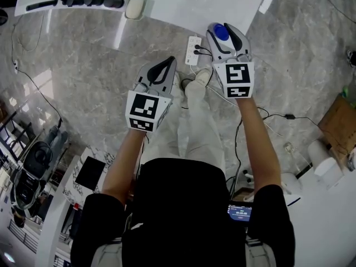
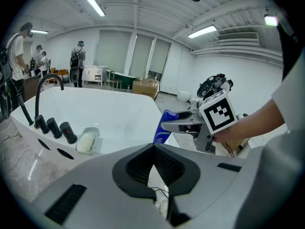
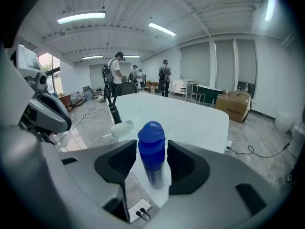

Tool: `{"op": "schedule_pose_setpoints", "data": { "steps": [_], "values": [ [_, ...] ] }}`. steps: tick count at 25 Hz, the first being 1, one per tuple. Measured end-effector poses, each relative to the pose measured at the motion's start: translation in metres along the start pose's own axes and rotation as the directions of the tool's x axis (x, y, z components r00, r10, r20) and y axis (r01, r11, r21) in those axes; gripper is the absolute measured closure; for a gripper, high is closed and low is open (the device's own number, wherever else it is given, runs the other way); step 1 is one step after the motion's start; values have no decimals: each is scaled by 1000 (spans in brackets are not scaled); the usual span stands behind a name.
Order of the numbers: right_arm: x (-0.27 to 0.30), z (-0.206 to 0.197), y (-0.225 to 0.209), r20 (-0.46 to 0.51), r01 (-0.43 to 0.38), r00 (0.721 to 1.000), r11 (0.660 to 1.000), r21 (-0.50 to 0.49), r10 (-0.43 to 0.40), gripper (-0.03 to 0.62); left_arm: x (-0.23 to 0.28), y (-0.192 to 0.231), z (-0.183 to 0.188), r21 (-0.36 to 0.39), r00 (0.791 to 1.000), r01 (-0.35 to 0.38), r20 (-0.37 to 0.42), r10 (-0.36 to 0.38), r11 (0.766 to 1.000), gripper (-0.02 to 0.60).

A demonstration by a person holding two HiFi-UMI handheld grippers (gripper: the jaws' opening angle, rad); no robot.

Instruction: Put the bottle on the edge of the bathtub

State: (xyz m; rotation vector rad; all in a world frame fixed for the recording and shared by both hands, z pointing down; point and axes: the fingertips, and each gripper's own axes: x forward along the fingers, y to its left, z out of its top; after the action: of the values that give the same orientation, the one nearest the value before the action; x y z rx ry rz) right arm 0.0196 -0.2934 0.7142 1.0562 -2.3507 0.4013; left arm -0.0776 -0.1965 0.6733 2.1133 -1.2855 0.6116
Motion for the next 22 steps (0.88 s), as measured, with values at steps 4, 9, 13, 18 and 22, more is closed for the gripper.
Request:
{"op": "schedule_pose_setpoints", "data": {
  "steps": [4, 9, 13, 18, 22],
  "values": [
    [-14, 11, 4, 7, 10, 1000, 1000, -8, -10, 390, -8, -4, 11, 13, 1000, 5, 15, -5, 1000, 571],
    [-35, 27, 2, 13, 34, 999, 999, -1, -34, 390, -20, -8, 27, 32, 999, 14, 37, -15, 999, 571],
    [-55, 37, 9, 9, 50, 999, 999, 6, -50, 396, -33, -12, 40, 52, 998, 19, 52, -22, 998, 571],
    [-88, 51, 21, 8, 88, 996, 996, 21, -88, 437, -57, -17, 58, 90, 996, 24, 79, -31, 996, 571],
    [-117, 69, 29, 23, 112, 993, 992, 58, -114, 493, -78, -24, 77, 124, 993, 30, 111, -44, 992, 571]
  ]
}}
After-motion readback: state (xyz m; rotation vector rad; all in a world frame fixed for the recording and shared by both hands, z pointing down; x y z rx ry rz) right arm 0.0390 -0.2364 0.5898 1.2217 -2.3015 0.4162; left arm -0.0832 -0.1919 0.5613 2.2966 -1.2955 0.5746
